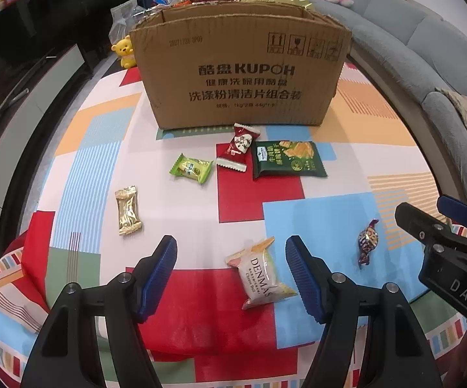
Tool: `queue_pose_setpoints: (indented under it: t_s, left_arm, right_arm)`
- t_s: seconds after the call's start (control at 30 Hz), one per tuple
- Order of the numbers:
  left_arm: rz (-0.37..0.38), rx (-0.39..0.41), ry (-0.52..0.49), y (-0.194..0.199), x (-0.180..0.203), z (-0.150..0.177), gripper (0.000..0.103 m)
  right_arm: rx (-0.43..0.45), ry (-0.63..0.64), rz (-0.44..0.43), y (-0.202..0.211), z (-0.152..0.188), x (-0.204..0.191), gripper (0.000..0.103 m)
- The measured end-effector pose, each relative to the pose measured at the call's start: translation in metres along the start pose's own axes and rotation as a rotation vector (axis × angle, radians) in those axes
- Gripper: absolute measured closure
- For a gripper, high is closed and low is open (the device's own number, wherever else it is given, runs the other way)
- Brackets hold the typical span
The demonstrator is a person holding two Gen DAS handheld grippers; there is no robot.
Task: Organize snacks
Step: 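Lower left tool onto DENMAS cheese bag while right tool lowers onto wrapped candy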
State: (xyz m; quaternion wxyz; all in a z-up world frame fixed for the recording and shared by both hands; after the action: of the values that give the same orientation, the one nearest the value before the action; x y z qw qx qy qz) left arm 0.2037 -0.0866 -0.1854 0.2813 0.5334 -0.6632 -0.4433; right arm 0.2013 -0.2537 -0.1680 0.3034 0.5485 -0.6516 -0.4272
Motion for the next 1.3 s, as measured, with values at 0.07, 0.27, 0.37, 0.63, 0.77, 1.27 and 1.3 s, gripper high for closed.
queue_pose_setpoints:
  t_s: [0.07, 0.27, 0.37, 0.63, 0.77, 1.27, 1.3]
  left_arm:
    - [-0.001, -0.009, -0.004, -0.004, 0.001, 0.002, 0.034]
    - [-0.003, -0.024, -0.016, -0.014, 0.006, 0.008, 0.034]
    - [-0.001, -0.026, -0.030, -0.018, 0.010, 0.011, 0.034]
    - [-0.005, -0.047, -0.040, -0.028, 0.015, 0.017, 0.034]
    - [-0.009, -0.063, -0.041, -0.036, 0.016, 0.020, 0.034]
    - [-0.002, -0.102, -0.029, -0.058, 0.016, 0.027, 0.035]
    - [-0.001, -0.104, -0.030, -0.059, 0.016, 0.027, 0.037]
  right_arm:
    - [-0.010, 0.007, 0.000, -0.004, 0.003, -0.001, 0.036]
    - [-0.033, 0.028, 0.008, -0.017, 0.010, -0.003, 0.036]
    - [-0.042, 0.031, 0.013, -0.023, 0.012, -0.002, 0.036]
    - [-0.065, 0.042, 0.013, -0.037, 0.019, -0.004, 0.036]
    - [-0.071, 0.044, 0.011, -0.043, 0.020, -0.005, 0.036]
    - [-0.117, 0.053, 0.013, -0.066, 0.027, -0.008, 0.045]
    - [-0.122, 0.054, 0.013, -0.067, 0.027, -0.008, 0.047]
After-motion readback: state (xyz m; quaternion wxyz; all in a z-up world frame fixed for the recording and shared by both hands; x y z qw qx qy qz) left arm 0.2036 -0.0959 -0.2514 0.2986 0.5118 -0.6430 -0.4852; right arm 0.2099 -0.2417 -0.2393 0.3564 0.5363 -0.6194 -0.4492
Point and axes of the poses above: each gripper's, at about its wrist camera, not at the fingertips, and y roughly against the way its jaws point, x to its right, z to its underside, the point moved 2 cm from there along -y, roughly the way its jaws point, and after that the axes turned 8 degrees about -y, right-handed, at the moved point
